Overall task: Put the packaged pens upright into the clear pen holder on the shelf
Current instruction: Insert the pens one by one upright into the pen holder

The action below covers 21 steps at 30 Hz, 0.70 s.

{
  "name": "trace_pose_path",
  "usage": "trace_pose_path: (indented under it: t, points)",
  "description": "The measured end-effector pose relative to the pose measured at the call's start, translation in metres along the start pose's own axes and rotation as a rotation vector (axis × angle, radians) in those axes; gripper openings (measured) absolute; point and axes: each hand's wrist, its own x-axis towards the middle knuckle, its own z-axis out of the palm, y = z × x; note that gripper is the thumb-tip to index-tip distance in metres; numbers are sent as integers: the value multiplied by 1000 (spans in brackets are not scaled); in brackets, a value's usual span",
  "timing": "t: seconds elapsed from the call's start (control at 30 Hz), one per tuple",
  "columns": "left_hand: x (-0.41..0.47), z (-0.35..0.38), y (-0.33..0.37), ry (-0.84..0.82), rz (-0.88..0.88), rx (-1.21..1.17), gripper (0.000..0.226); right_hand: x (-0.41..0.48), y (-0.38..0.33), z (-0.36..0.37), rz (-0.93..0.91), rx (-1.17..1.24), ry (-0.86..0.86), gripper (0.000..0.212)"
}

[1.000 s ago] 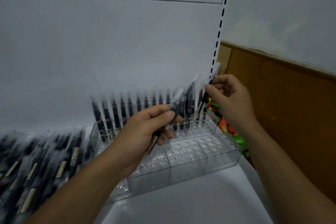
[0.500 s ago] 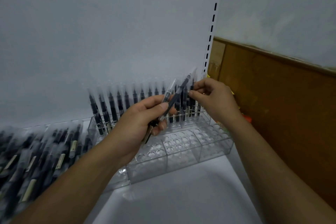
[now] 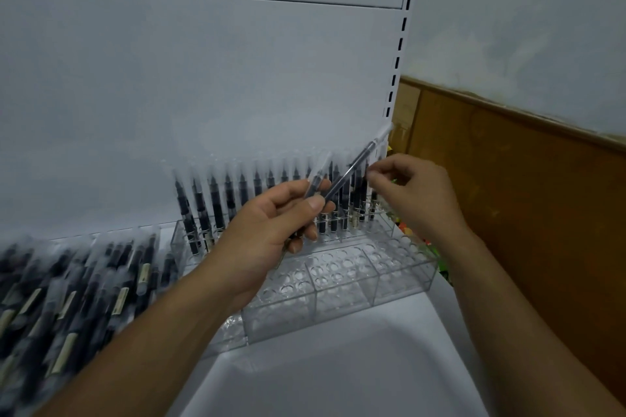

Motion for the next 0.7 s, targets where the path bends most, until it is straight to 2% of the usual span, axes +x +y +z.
trace_pose_path:
  t: [0.07, 0.17, 0.23, 0.37, 0.43, 0.5, 0.57, 0.7]
  points:
    - [0, 0, 0, 6, -5, -6, 30, -4, -9, -3, -35, 218, 14, 11]
    - [0, 0, 0, 17, -11, 1, 28, -10, -24, -3, -15, 582, -183, 16]
    - [0, 1, 0, 18, -9, 10, 26, -12, -28, -1, 8, 723, -244, 14]
    - [-1, 2, 0, 10, -6, 47, 22, -10, -33, 1, 77, 866, -203, 9]
    - [-1, 1, 1, 12, -8, 27, 22, -7, -31, -4, 107, 951, -87, 6]
    - [-1, 1, 1, 15, -15, 8, 24, -2, -25, -12, 128, 921, 110, 9]
    - [-1, 1, 2, 12, -15, 15, 24, 1, -17, -17, 114, 735, 261, 8]
    - [-1, 1, 1, 4, -7, 23, 24, 6, -1, -7, 27, 371, 261, 5]
